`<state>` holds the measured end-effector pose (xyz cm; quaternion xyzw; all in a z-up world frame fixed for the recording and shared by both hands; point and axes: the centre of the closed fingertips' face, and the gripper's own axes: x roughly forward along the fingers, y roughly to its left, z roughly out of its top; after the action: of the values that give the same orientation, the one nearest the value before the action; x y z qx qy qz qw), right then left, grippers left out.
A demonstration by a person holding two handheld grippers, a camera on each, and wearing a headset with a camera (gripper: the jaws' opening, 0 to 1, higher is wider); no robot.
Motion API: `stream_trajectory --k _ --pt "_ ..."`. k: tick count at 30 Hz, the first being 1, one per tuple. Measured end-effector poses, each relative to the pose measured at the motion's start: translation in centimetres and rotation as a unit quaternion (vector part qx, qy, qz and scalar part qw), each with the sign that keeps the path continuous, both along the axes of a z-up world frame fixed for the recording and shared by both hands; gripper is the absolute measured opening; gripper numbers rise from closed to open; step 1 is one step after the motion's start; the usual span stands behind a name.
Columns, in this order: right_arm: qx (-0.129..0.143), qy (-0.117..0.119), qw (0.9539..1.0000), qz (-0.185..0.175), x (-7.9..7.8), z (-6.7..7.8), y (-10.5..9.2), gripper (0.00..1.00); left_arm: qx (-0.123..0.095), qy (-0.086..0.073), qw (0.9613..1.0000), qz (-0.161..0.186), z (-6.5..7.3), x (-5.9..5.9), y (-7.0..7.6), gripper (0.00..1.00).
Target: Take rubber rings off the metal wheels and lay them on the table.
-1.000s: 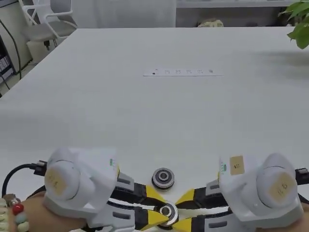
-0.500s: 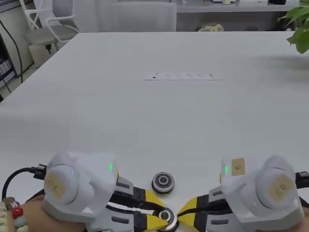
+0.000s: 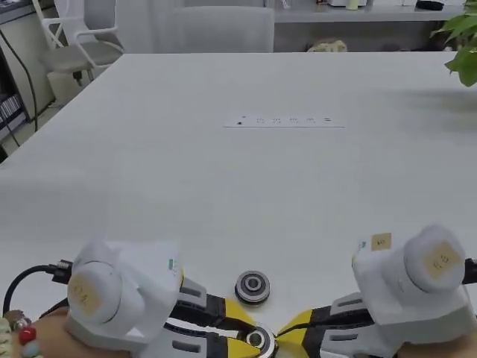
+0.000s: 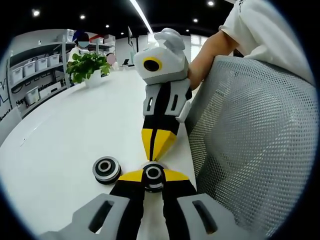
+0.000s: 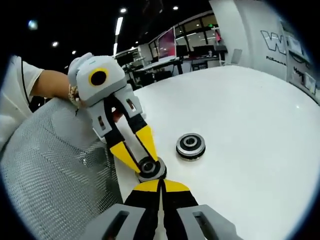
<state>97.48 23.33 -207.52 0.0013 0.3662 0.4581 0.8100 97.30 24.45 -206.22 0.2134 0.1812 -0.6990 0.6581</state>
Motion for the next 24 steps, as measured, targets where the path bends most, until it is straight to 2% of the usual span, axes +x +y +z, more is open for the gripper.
stream_trajectory --k 1,3,4,5,7,10,11,12,14,15,24 --pt "0.019 0.024 0.9994 -0.016 -0.1 0.1 0.0 0.00 0.000 -0.001 1.0000 0.000 0.0 0.0 0.0 0.08" --pt "0.042 0.043 0.9976 -0.035 0.2 0.4 0.1 0.00 -0.001 0.000 1.0000 0.000 0.0 0.0 0.0 0.08" --pt "0.037 0.048 0.9974 -0.038 0.2 0.3 0.0 0.00 -0.001 0.000 1.0000 0.000 0.0 0.0 0.0 0.08" --pt "0.036 0.043 0.9978 -0.036 0.3 0.4 0.1 0.00 -0.001 0.000 1.0000 0.000 0.0 0.0 0.0 0.08" --pt "0.043 0.044 0.9972 -0.044 0.3 0.5 0.2 0.00 -0.001 0.000 1.0000 0.000 0.0 0.0 0.1 0.08" --pt "0.057 0.067 0.9948 -0.051 0.1 0.6 0.1 0.00 -0.002 0.000 1.0000 -0.001 0.0 0.0 0.1 0.08" --pt "0.078 0.076 0.9926 -0.055 0.1 1.1 0.6 0.00 -0.003 0.000 1.0000 -0.001 0.0 0.0 0.1 0.08" --pt "0.059 0.068 0.9946 -0.050 0.2 0.7 0.1 0.00 -0.003 0.000 1.0000 -0.001 0.0 0.0 0.1 0.08" --pt "0.046 0.049 0.9970 -0.038 0.1 0.8 0.3 0.00 -0.003 -0.001 1.0000 -0.002 0.0 0.0 0.1 0.08" --pt "0.039 0.032 0.9984 -0.026 0.1 0.9 0.4 0.00 -0.002 -0.002 1.0000 -0.002 0.0 0.0 0.1 0.08" --pt "0.038 0.028 0.9985 -0.026 0.1 1.1 0.6 0.00 0.003 -0.002 1.0000 -0.005 0.0 0.1 0.1 0.08"
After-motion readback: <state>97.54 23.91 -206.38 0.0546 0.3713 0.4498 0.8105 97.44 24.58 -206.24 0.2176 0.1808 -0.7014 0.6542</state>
